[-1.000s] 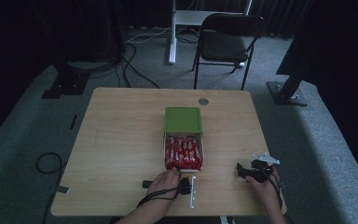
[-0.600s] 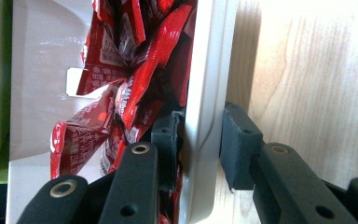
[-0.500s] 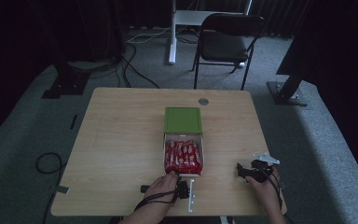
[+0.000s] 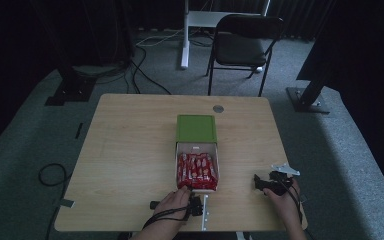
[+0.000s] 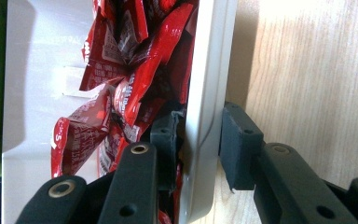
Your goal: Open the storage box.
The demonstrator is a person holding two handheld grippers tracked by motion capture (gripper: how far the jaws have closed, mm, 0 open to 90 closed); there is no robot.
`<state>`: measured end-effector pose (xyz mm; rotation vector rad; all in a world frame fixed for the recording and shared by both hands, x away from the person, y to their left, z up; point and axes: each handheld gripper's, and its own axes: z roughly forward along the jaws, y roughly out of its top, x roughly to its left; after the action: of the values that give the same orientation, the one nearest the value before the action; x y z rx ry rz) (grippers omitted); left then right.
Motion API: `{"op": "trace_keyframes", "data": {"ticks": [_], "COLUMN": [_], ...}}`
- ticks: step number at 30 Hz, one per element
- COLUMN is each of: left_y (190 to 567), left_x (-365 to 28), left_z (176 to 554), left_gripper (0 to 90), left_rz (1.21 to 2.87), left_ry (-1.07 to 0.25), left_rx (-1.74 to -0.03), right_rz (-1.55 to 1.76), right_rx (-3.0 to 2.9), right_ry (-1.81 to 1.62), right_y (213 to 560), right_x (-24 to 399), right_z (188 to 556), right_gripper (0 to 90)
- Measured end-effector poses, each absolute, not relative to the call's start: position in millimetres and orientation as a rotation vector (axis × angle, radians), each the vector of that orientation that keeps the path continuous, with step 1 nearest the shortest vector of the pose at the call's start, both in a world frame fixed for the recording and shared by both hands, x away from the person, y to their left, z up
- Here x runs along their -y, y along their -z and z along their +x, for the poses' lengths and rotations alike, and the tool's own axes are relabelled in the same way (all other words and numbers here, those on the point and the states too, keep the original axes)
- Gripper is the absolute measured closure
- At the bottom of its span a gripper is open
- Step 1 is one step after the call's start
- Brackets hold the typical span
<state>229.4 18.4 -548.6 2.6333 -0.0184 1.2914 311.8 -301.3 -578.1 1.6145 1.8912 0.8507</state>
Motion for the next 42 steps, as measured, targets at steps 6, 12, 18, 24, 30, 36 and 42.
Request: {"op": "trace_keyframes", "data": {"ticks": [6, 12, 18, 24, 30, 36, 42], "left_y": [544.1, 542.3, 540.5, 532.2, 521.4, 505.5, 488.2], "left_x": [-23.6, -32.3, -35.8, -39.8, -42.9, -44.6, -51.2], "left_z": [233.9, 239.3, 240.0, 241.3, 240.6, 239.9, 244.9], "left_gripper": [60.2, 44.1, 40.1, 34.7, 30.7, 30.7, 29.8], "left_rz": [2.638, 2.587, 2.567, 2.52, 2.475, 2.409, 2.34], "left_ry": [-1.154, -0.969, -0.887, -0.701, -0.571, -0.494, -0.489], "left_rx": [-0.002, -0.033, -0.079, -0.179, -0.204, -0.217, -0.243], "right_rz": [1.615, 1.614, 1.614, 1.614, 1.614, 1.614, 1.614], "right_rx": [-1.892, -1.892, -1.891, -1.892, -1.891, -1.891, -1.891], "right_ry": [-0.85, -0.85, -0.851, -0.851, -0.851, -0.85, -0.851], "right_y": [578.1, 578.1, 578.1, 578.1, 578.1, 578.1, 578.1], "right_x": [301.4, 301.4, 301.3, 301.3, 301.3, 301.3, 301.3], "right_z": [311.9, 311.9, 311.8, 311.9, 311.9, 311.8, 311.9], "right_gripper": [11.2, 11.2, 11.2, 11.2, 11.2, 11.2, 11.2]}}
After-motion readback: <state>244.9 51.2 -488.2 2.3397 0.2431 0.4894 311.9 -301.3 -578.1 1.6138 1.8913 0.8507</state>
